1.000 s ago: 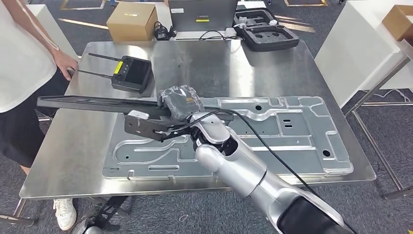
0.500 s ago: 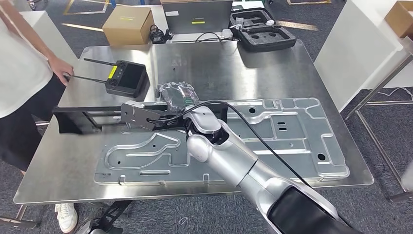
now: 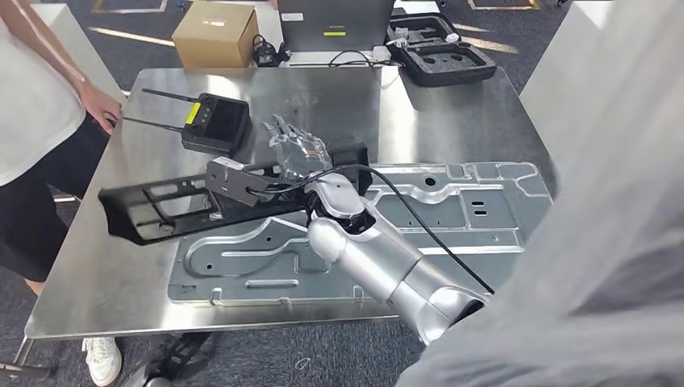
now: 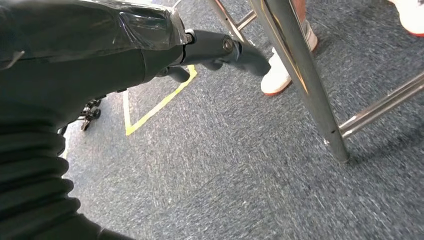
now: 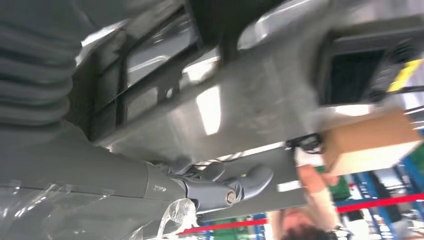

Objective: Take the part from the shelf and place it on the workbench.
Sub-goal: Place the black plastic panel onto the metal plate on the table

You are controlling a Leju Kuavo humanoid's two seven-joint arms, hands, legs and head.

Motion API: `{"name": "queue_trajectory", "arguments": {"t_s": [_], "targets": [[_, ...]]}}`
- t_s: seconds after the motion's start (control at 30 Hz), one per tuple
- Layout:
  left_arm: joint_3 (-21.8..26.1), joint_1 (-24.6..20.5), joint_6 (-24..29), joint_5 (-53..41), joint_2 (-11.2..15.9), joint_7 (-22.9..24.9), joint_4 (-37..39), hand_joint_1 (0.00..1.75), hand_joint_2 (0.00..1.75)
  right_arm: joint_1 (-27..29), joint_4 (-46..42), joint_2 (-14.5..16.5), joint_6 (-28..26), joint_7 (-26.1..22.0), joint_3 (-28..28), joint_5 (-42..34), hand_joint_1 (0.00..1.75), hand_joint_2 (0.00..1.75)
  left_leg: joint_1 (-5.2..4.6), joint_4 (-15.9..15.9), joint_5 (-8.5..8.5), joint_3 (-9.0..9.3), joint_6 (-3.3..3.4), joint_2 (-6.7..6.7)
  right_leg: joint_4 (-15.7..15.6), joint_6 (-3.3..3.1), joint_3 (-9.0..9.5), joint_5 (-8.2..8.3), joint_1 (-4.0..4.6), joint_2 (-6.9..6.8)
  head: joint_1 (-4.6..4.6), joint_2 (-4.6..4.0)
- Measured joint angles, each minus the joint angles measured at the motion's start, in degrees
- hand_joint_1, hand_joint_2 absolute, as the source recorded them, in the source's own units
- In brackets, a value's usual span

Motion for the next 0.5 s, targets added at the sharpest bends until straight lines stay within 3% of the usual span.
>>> {"name": "queue_trajectory", "arguments": {"t_s": [0.07,0.1,0.13,0.17,0.2,0.27,0.33,0.43,0.5], "targets": [[0.01,0.23,0.01,0.02,0.02,0.07,0.0,0.0,0.0,0.23,0.24,0.01,0.12,-0.12,0.01,-0.22,0.0,0.0,-0.06,-0.08,-0.24,0.72,0.56,-0.04,7.22,0.91,-2.16,-4.06,-0.35,-0.59,0.15,0.0],[0.01,0.38,-0.01,0.04,0.03,0.07,0.0,0.0,0.0,0.38,0.37,0.02,0.18,-0.13,0.02,-0.3,0.0,0.0,-0.13,-0.08,-0.32,0.94,0.7,-0.12,11.0,1.02,-3.58,-5.39,-0.49,-0.69,0.17,0.0],[0.01,0.46,-0.03,0.07,0.04,0.07,0.0,0.0,0.0,0.49,0.5,0.05,0.22,-0.14,0.03,-0.4,0.0,0.0,-0.25,-0.07,-0.37,1.04,0.77,-0.24,13.36,0.79,-4.64,-5.62,-0.54,-0.7,0.19,0.0],[0.0,0.45,-0.04,0.1,0.04,0.06,0.0,0.0,0.0,0.45,0.58,0.11,0.23,-0.2,0.04,-0.6,0.0,0.0,-0.41,-0.07,-0.4,1.09,0.81,-0.38,13.54,0.28,-4.92,-4.67,-0.47,-0.66,0.21,0.0],[0.0,0.34,-0.02,0.14,0.05,0.05,0.0,0.0,0.0,0.2,0.61,0.22,0.22,-0.29,0.04,-0.84,0.0,0.0,-0.61,-0.08,-0.4,1.11,0.81,-0.51,11.39,-0.49,-4.26,-2.68,-0.26,-0.61,0.23,0.0],[0.01,0.07,0.1,0.26,-0.04,0.02,0.0,0.0,0.0,-0.7,0.6,0.49,0.18,-0.49,0.04,-1.56,0.0,0.0,-1.0,-0.16,-0.41,1.12,0.76,-0.52,3.67,-2.57,-1.3,1.7,0.56,-0.5,0.21,0.0],[0.04,-0.02,0.2,0.41,-0.15,0.0,0.0,0.0,0.0,-1.27,0.57,0.85,0.31,-0.55,0.07,-2.14,0.0,0.0,-1.06,-0.31,-0.37,1.07,0.52,-0.3,-1.25,-3.87,0.58,3.53,1.37,-0.42,0.11,0.0],[0.01,0.07,0.14,0.66,-0.47,-0.08,0.0,0.0,0.0,-1.42,0.51,1.21,0.56,-0.46,0.16,-2.71,0.0,0.0,-0.94,-0.69,-0.37,1.07,-0.29,-0.04,-3.16,-4.05,1.35,3.44,1.45,-0.42,0.09,0.0],[-0.01,0.26,-0.04,0.91,-0.52,-0.21,0.0,0.0,0.0,-1.76,0.43,1.61,0.59,-0.51,0.19,-2.97,0.0,0.0,-1.08,1.37,-2.35,0.18,-0.53,0.12,-4.68,-3.97,1.96,3.64,0.93,-0.45,0.02,0.0]]}}
